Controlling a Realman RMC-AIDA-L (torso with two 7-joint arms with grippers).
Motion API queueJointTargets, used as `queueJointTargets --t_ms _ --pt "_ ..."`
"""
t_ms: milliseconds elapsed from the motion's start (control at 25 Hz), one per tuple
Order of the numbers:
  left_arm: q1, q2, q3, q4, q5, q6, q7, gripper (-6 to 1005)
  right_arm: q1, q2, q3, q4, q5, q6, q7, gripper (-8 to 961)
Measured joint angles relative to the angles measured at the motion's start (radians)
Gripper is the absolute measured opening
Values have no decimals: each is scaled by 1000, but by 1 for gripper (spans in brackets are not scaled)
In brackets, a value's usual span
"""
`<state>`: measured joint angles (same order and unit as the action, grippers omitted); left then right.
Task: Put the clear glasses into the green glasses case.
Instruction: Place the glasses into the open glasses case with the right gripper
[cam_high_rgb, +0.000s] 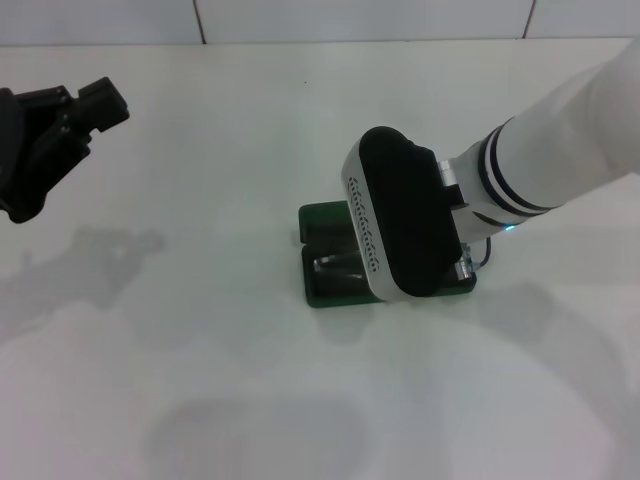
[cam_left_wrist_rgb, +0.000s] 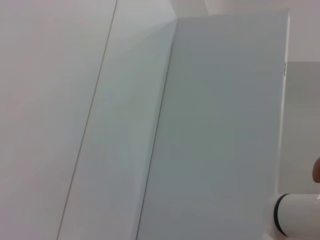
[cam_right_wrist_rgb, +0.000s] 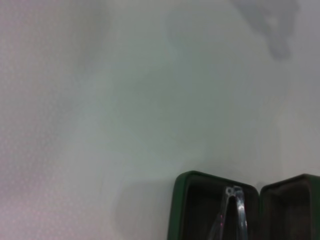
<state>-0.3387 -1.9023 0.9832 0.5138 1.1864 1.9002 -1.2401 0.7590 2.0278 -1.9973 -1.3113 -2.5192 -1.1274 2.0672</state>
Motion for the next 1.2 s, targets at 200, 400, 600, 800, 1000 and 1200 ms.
queueJointTargets --t_ms 200,400,600,800,1000,1200 --pt "2 0 0 0 0 0 0 57 1 0 0 -15 -1 -18 9 114" --pt "7 -1 0 0 0 0 1 57 -3 0 8 -26 -1 -19 10 116" --pt "9 -3 0 0 0 0 2 57 -3 0 9 -26 -1 -31 20 118" --pt "11 -3 0 -1 0 0 1 56 -6 0 9 -26 -1 -32 25 119" --pt "11 -3 0 -1 -1 0 0 56 -10 0 9 -28 -4 -26 31 121" --pt "10 -3 0 -1 -1 0 0 56 -10 0 2 -30 -45 -24 58 123"
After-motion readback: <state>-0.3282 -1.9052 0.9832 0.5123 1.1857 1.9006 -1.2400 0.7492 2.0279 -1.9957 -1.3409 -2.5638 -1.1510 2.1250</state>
